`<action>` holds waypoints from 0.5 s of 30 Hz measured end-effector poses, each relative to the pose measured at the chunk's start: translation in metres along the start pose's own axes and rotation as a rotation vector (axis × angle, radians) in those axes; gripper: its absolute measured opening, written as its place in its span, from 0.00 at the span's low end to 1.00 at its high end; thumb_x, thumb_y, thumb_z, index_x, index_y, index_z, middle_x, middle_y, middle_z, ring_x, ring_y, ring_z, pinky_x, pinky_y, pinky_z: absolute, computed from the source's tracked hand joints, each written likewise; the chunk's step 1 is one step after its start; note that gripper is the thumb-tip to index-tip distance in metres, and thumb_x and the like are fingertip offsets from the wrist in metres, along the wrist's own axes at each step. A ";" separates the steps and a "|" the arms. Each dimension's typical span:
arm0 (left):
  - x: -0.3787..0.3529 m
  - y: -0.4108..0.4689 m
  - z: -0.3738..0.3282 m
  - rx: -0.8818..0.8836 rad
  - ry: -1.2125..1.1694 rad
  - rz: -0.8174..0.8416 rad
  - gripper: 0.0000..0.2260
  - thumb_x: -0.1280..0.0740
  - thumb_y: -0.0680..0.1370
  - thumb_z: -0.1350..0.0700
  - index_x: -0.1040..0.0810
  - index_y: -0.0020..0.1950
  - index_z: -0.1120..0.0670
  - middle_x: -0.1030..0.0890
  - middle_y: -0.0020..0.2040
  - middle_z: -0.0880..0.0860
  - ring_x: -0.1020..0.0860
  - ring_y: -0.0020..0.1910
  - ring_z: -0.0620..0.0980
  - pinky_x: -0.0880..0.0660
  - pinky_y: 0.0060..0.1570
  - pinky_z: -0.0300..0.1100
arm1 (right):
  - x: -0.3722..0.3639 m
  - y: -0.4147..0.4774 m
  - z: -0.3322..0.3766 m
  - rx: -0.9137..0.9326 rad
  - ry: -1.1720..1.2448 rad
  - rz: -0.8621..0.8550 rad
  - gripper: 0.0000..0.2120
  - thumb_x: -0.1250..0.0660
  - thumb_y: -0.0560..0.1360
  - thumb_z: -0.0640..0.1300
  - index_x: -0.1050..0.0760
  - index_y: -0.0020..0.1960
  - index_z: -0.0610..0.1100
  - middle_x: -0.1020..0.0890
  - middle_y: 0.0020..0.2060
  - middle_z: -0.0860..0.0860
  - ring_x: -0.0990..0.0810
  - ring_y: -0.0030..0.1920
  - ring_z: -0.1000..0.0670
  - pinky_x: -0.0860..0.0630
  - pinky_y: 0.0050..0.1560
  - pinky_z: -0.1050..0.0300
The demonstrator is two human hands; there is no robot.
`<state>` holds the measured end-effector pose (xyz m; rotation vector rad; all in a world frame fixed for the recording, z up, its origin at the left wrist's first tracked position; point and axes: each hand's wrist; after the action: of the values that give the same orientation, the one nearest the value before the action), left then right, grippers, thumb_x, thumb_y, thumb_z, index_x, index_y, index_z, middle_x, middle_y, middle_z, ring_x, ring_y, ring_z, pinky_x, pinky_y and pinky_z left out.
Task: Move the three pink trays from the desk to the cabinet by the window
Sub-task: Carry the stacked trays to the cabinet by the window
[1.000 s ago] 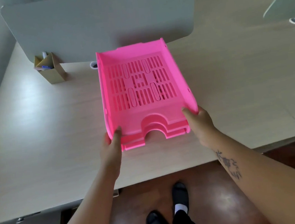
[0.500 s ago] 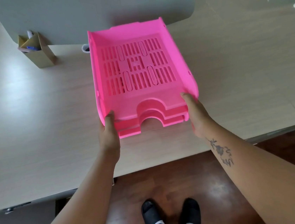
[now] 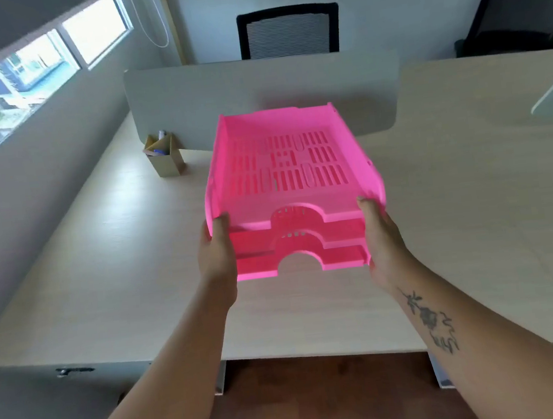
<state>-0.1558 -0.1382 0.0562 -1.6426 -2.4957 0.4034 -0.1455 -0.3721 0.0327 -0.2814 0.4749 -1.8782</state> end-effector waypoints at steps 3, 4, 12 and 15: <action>-0.001 -0.020 -0.022 -0.060 -0.045 -0.067 0.22 0.40 0.71 0.39 0.26 0.60 0.48 0.19 0.56 0.58 0.20 0.55 0.59 0.24 0.57 0.62 | -0.001 -0.003 0.027 0.086 -0.027 0.108 0.35 0.36 0.60 0.75 0.22 0.59 0.57 0.16 0.55 0.48 0.18 0.57 0.41 0.24 0.61 0.35; 0.000 -0.028 -0.026 -0.088 -0.063 -0.102 0.19 0.41 0.71 0.39 0.25 0.58 0.45 0.19 0.56 0.58 0.20 0.55 0.59 0.24 0.58 0.61 | -0.003 -0.005 0.037 0.119 -0.040 0.150 0.33 0.36 0.61 0.75 0.21 0.58 0.57 0.15 0.54 0.48 0.17 0.56 0.41 0.23 0.60 0.35; 0.061 -0.131 -0.045 -0.218 -0.179 -0.509 0.14 0.41 0.75 0.43 0.25 0.57 0.47 0.18 0.51 0.56 0.18 0.51 0.58 0.21 0.53 0.59 | -0.050 -0.070 0.065 0.203 -0.100 0.557 0.26 0.37 0.67 0.69 0.22 0.59 0.56 0.15 0.51 0.49 0.16 0.52 0.46 0.20 0.53 0.47; 0.109 -0.187 -0.042 -0.254 -0.201 -0.703 0.12 0.42 0.76 0.43 0.25 0.56 0.44 0.18 0.51 0.54 0.18 0.53 0.59 0.20 0.52 0.59 | -0.082 -0.119 0.050 0.185 -0.145 0.757 0.21 0.38 0.74 0.64 0.23 0.60 0.54 0.14 0.49 0.48 0.15 0.46 0.48 0.23 0.39 0.56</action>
<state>-0.3538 -0.1014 0.1464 -0.6949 -3.1489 0.1717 -0.1965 -0.2696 0.1344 -0.0887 0.2508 -1.1409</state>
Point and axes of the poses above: each hand's wrist, its own y-axis towards the middle knuckle, its own x-axis out of the back of the hand, z = x × y
